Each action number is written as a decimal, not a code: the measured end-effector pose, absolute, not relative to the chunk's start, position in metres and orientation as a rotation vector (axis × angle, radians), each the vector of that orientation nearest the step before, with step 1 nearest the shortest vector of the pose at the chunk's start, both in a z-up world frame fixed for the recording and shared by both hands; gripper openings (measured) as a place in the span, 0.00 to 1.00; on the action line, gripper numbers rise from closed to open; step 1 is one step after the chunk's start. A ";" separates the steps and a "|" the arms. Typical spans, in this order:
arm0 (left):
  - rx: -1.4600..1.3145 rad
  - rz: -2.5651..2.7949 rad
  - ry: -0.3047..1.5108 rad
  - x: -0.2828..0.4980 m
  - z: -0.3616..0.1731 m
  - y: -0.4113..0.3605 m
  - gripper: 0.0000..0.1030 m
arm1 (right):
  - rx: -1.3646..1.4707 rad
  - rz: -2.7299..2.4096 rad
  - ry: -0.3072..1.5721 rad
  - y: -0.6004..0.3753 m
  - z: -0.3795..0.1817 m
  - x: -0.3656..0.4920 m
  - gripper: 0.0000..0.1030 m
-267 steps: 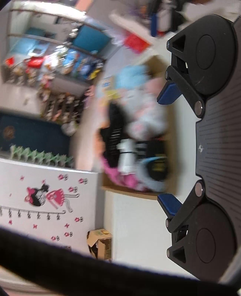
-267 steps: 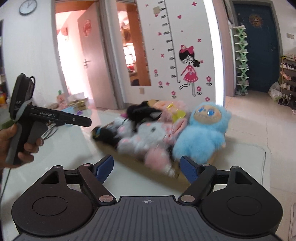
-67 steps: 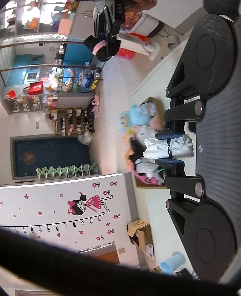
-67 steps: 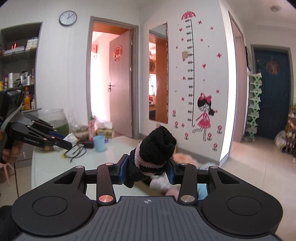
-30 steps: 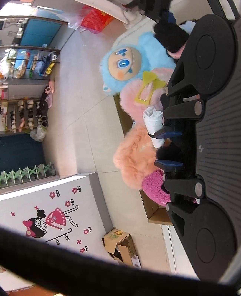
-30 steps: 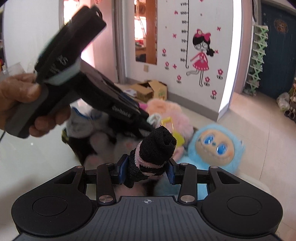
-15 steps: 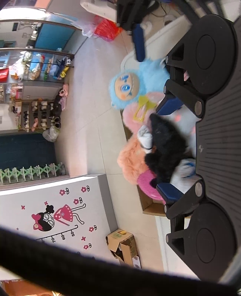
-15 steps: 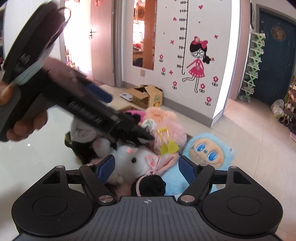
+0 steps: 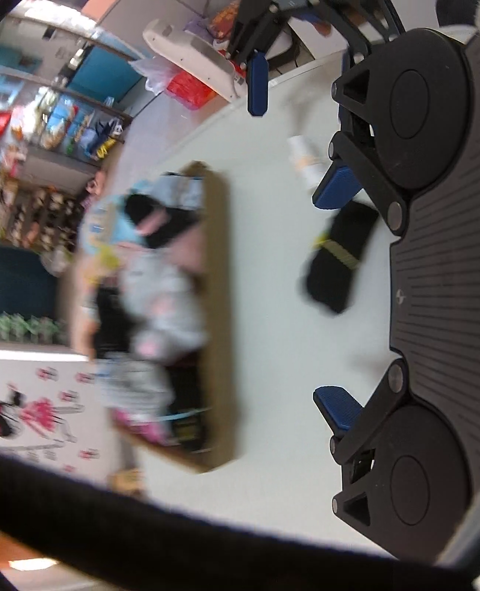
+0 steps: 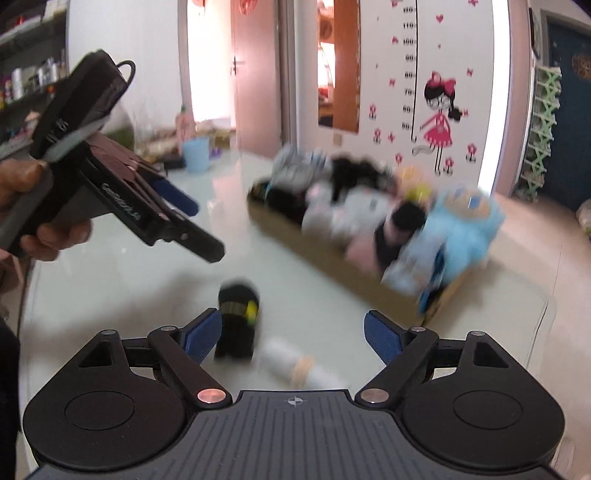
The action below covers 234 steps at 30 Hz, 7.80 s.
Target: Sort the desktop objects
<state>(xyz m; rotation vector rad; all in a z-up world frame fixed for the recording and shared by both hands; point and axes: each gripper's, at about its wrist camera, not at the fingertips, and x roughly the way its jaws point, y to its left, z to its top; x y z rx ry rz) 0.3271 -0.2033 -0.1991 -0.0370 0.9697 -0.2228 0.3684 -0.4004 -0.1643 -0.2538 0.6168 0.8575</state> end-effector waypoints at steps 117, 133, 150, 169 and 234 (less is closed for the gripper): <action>0.064 -0.292 0.694 0.441 -0.145 -0.215 0.31 | -0.129 0.708 0.634 -0.368 -0.091 0.539 0.30; 0.071 -0.284 0.729 0.442 -0.161 -0.214 0.32 | -0.204 0.687 0.713 -0.345 -0.133 0.560 0.31; 0.125 -0.267 0.695 0.426 -0.150 -0.219 0.84 | -0.230 0.662 0.690 -0.344 -0.131 0.551 0.66; 0.046 -0.064 0.596 0.279 -0.144 -0.198 0.99 | -0.056 0.589 0.479 -0.415 -0.091 0.362 1.00; -0.020 0.026 0.440 0.273 -0.116 -0.250 0.99 | -0.019 0.502 0.478 -0.389 -0.182 0.237 1.00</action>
